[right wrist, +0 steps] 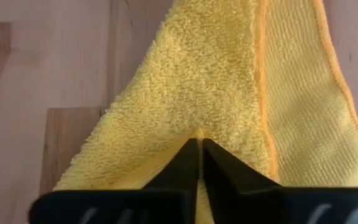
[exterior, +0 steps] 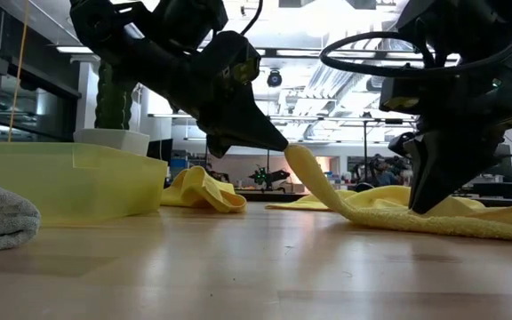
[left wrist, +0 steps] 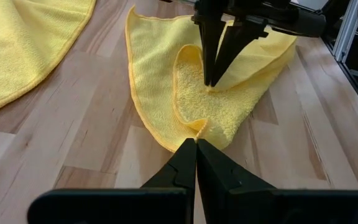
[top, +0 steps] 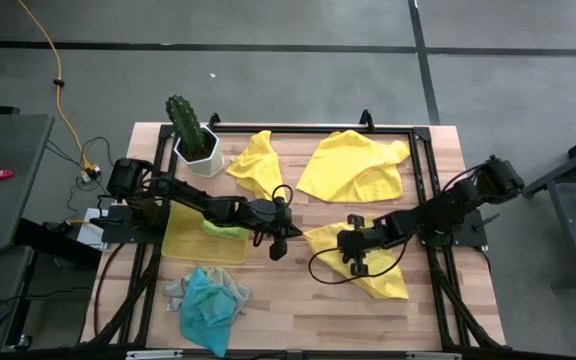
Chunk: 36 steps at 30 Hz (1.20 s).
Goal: Fold microfiber towels
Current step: Fold the bottom yellow microfiber towel
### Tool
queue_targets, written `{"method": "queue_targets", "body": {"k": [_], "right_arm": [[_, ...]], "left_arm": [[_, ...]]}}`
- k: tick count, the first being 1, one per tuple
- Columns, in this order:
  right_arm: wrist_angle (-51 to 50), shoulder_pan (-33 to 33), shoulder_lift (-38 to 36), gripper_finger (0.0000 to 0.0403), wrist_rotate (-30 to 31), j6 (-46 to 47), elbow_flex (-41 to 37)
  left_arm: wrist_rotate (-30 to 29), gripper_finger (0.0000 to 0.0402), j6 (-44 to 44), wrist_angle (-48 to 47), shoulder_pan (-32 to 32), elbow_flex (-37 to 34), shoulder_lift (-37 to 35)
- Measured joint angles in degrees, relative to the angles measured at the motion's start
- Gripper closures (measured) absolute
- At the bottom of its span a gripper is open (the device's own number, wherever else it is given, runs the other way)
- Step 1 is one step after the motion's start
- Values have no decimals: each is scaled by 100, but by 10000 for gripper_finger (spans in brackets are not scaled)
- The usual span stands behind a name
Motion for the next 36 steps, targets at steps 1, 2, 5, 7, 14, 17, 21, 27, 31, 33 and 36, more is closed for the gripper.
{"method": "queue_targets", "body": {"k": [1, 2, 5, 7, 14, 17, 21, 27, 31, 33, 36], "right_arm": [[1, 0, 0, 375, 4, 53, 0], [-1, 0, 0, 363, 12, 94, 0], [-3, 0, 0, 323, -4, 95, 0], [-25, 0, 0, 299, -9, 120, 0], [-218, 0, 0, 260, -20, 216, 0], [-232, 0, 0, 275, -15, 219, 0], [-180, 0, 0, 333, -15, 231, 0], [-194, 0, -217, 389, 98, 368, 0], [-686, -5, -1014, 400, 284, 541, 0], [-883, -15, -1562, 400, 316, 622, 0], [-1080, -17, -2444, 401, 355, 768, 0]], "left_arm": [[0, 401, -1, 0, 0, 0, 0], [0, 401, -1, 1, 0, 0, 0], [0, 401, -1, 2, 0, 0, 0], [0, 401, -1, 0, 0, 0, 0], [0, 401, -1, 2, 2, 0, 0], [0, 401, -1, 0, 2, 0, 0], [0, 401, -1, 1, 1, 0, 0], [2, 401, -102, 1, 4, 0, -1], [180, 401, -284, -70, 122, 0, -193], [320, 401, -411, -172, 231, 9, -349], [489, 401, -610, -493, 411, 3, -704]]}}
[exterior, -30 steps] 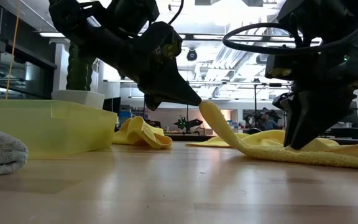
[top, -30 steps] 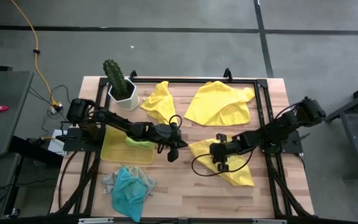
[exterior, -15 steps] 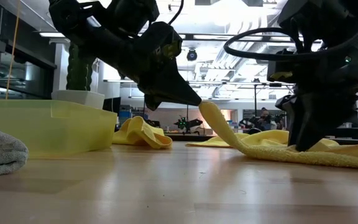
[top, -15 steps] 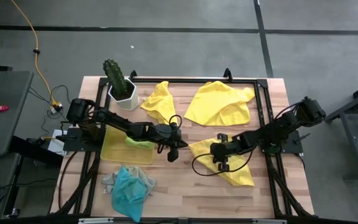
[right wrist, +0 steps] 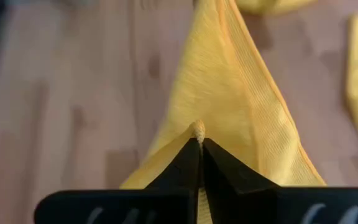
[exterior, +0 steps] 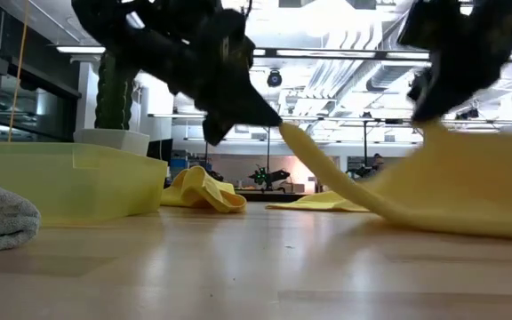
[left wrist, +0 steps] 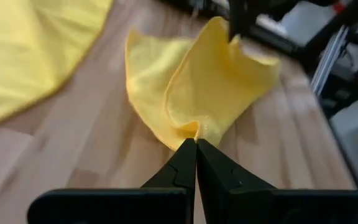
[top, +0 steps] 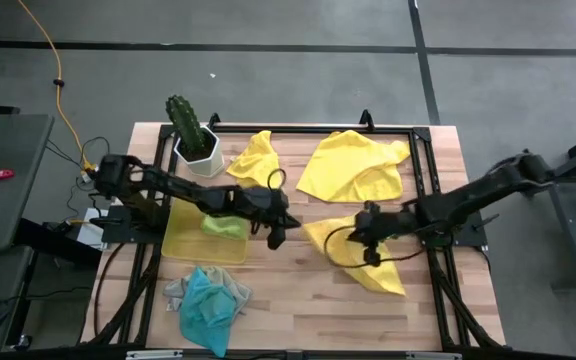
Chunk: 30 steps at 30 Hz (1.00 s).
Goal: Fold microfiber towels
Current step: Fold the bottom yellow microfiber towel
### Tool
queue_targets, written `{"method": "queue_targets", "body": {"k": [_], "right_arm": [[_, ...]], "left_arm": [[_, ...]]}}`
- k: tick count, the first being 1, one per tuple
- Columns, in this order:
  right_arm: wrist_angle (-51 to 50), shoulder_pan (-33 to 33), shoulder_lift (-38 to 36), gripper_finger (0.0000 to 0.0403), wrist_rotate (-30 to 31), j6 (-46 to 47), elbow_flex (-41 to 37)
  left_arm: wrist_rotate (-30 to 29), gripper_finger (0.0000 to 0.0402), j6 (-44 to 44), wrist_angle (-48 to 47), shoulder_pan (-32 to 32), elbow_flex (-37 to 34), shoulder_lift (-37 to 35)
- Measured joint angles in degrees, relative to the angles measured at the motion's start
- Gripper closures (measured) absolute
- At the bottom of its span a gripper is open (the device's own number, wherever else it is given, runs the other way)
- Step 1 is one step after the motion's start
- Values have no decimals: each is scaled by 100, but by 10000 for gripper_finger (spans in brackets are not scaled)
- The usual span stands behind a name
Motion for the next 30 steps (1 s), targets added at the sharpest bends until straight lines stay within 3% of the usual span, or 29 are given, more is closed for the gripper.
{"method": "queue_targets", "body": {"k": [7, 13, 22, 30], "right_arm": [[-137, 0, -1739, 402, 250, 507, 0], [-420, 0, -2675, 402, 263, 543, 153], [-3004, -2, -2686, 403, 1064, 164, 1709], [-3861, -83, -2446, 403, 1994, -619, 2687]], "left_arm": [[260, 401, -422, -322, 367, 1, -1109], [266, 401, -872, -681, 580, 3, -1887], [238, 401, -1184, -1044, 1029, 55, -2415], [237, 401, -79, -2334, 1840, 953, -2330]]}}
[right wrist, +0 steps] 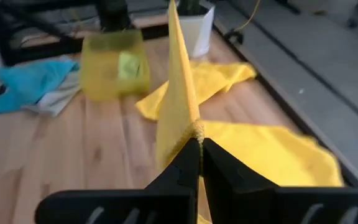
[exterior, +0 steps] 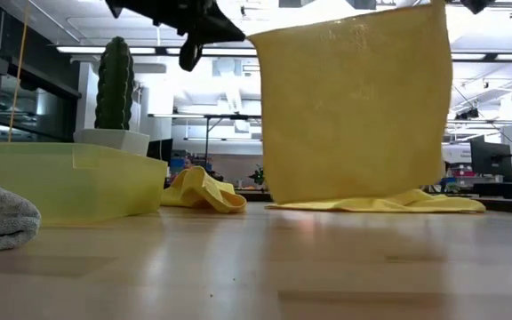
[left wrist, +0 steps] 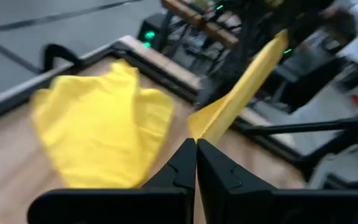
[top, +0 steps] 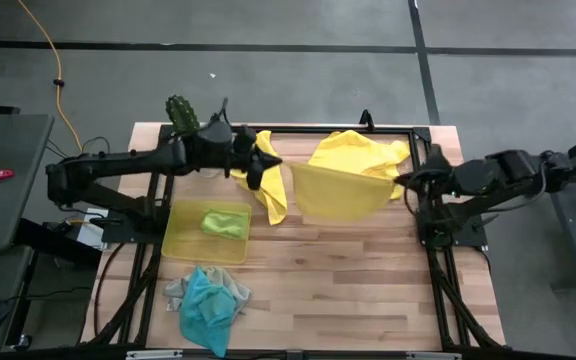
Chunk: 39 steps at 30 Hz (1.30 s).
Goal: Fold microfiber towels
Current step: Fold the bottom yellow microfiber towel
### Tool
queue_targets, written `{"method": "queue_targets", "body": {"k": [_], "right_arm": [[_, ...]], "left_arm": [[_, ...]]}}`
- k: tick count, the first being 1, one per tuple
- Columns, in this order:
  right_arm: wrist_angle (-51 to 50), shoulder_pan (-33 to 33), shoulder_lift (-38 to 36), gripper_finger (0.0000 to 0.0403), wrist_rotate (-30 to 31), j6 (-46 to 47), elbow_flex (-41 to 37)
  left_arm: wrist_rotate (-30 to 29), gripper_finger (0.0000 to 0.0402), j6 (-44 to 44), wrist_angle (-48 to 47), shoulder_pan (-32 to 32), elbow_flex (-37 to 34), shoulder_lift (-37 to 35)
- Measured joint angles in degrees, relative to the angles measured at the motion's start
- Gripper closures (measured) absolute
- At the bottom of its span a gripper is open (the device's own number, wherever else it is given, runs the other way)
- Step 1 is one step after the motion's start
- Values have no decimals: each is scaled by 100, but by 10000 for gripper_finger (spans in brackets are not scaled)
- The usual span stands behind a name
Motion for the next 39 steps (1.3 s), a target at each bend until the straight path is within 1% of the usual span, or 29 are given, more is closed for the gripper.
{"method": "queue_targets", "body": {"k": [2, 4, 6, 8, 12, 16, 19, 22, 24, 27, 31, 33, 36, 39], "right_arm": [[-10, -79, 58, 403, 32, -175, 144], [-12, -131, 136, 403, 33, -239, 182], [-36, -147, 262, 403, -4, -214, 128], [-64, -143, 408, 403, -179, -180, -51], [-41, -141, 825, 403, -831, -158, -556], [215, 6, 1151, 403, -1381, -55, -1016], [508, 295, 1342, 403, -1746, 75, -1307], [792, 662, 1518, 403, -1893, 477, -1611], [1113, 932, 1640, 403, -1936, 815, -1827], [1611, 1366, 1837, 403, -2006, 1290, -2123], [2102, 1884, 2170, 403, -2192, 1822, -2316], [2178, 2134, 2349, 403, -2239, 2138, -2324], [2470, 2438, 2580, 403, -2368, 2660, -2325], [2807, 2726, 2772, 403, -2563, 3018, -2325]], "left_arm": [[-39, 401, 314, -318, 136, 267, 0], [-224, 401, 674, -601, 156, 442, -9], [-432, 401, 970, -990, 73, 540, 0], [-617, 401, 1138, -1303, -103, 573, 0], [-953, 401, 1161, -2034, -700, 571, 57], [-1156, 401, 708, -2436, -1548, 562, 271], [-1225, 401, 321, -2398, -2222, 568, 563], [-1246, 401, -123, -2293, -2840, 569, 1034], [-1241, 401, -425, -2268, -3171, 565, 1389], [-1222, 401, -838, -1948, -3593, 565, 1957], [-898, 401, -1404, -1233, -3939, 565, 2639], [-642, 401, -1649, -831, -4029, 565, 2901], [-333, 401, -1965, -553, -4063, 565, 3108], [-297, 401, -2053, -534, -4005, 565, 3119]]}}
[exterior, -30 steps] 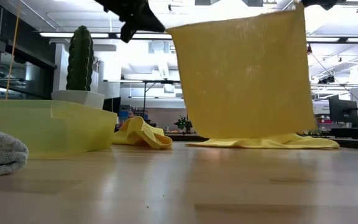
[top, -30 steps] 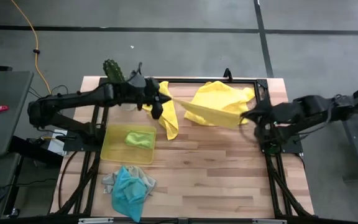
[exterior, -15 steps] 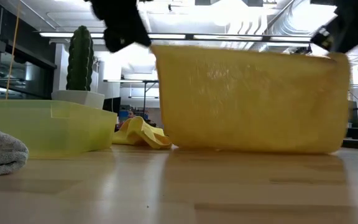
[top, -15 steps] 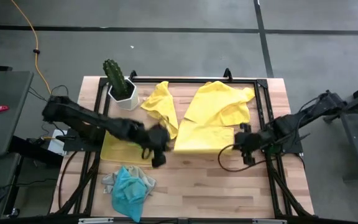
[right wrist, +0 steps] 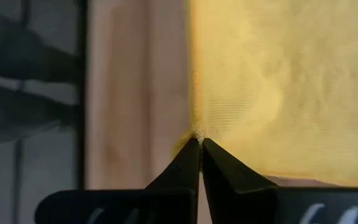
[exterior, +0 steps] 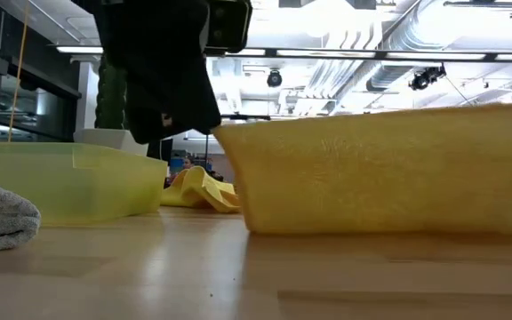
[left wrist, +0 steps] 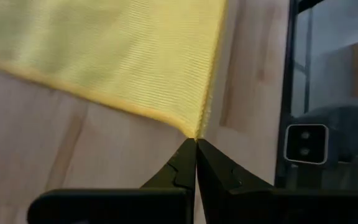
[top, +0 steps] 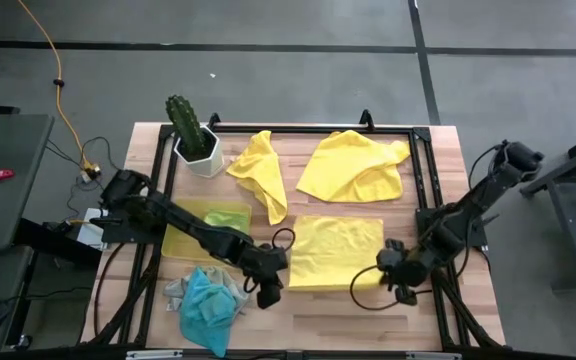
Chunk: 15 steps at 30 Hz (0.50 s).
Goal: Fold microfiber towels
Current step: Fold the bottom yellow microfiber towel
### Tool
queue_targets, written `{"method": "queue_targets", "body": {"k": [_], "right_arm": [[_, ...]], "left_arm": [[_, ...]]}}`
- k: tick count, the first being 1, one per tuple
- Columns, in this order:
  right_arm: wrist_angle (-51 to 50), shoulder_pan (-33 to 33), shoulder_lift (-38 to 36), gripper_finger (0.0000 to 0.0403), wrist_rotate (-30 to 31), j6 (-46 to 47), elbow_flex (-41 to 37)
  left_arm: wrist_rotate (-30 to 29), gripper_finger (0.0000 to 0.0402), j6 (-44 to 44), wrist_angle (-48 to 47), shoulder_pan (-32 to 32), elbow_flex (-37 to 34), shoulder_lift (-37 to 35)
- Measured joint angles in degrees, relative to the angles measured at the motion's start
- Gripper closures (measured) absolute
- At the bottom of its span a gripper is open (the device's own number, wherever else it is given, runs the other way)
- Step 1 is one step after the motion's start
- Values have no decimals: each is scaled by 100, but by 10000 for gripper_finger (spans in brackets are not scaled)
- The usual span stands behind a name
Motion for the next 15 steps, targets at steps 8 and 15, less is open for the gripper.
{"method": "queue_targets", "body": {"k": [8, 15], "right_arm": [[-374, 280, 195, 403, 246, 1010, 0], [-1515, 258, 149, 403, 1028, 2150, 0]], "left_arm": [[348, 401, 84, 25, 566, 4, -129], [341, 401, 679, 4, 1278, 4, -125]]}}
